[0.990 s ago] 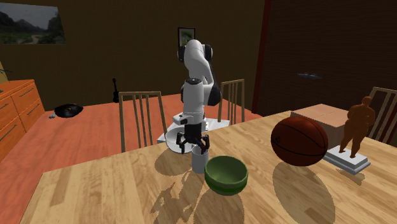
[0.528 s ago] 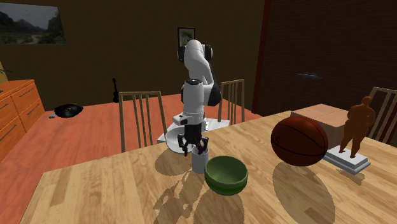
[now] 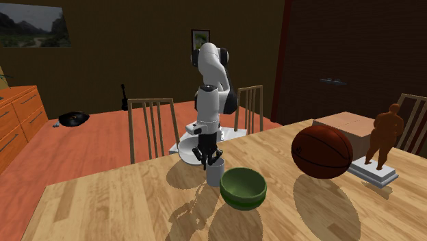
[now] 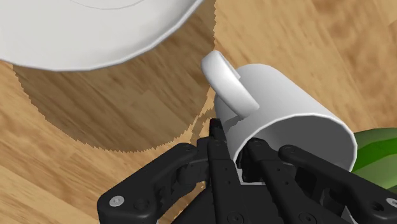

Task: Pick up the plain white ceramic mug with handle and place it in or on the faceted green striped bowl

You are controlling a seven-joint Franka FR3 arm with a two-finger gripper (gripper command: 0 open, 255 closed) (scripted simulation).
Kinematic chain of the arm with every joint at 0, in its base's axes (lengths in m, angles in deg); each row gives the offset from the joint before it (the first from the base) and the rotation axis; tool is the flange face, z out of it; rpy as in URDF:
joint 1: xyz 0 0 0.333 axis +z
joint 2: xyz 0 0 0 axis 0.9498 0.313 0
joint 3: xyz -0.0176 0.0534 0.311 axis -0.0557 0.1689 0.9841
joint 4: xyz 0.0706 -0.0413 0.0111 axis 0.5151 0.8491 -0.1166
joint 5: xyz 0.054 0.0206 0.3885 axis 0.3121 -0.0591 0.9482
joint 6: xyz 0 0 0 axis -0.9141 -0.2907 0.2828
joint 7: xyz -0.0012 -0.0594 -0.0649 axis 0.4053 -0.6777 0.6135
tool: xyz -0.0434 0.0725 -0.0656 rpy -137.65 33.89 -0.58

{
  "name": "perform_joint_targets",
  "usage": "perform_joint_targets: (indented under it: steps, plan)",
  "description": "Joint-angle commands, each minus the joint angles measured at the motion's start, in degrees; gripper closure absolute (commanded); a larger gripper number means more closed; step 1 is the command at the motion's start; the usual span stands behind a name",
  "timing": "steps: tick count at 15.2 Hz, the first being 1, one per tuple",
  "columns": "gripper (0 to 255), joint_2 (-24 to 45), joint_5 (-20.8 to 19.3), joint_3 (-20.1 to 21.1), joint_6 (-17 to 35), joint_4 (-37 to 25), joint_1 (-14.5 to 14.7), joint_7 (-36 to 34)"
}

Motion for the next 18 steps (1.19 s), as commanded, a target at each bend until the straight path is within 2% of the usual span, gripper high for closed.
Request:
perform_joint_targets:
  steps: [1, 18]
  plan:
    - [255, 0.0, 0.0, 0.0, 0.0, 0.0, 0.0, 0.0]
    - [255, -5.4, 1.3, 0.4, -11.7, -6.4, -0.2, 1.0]
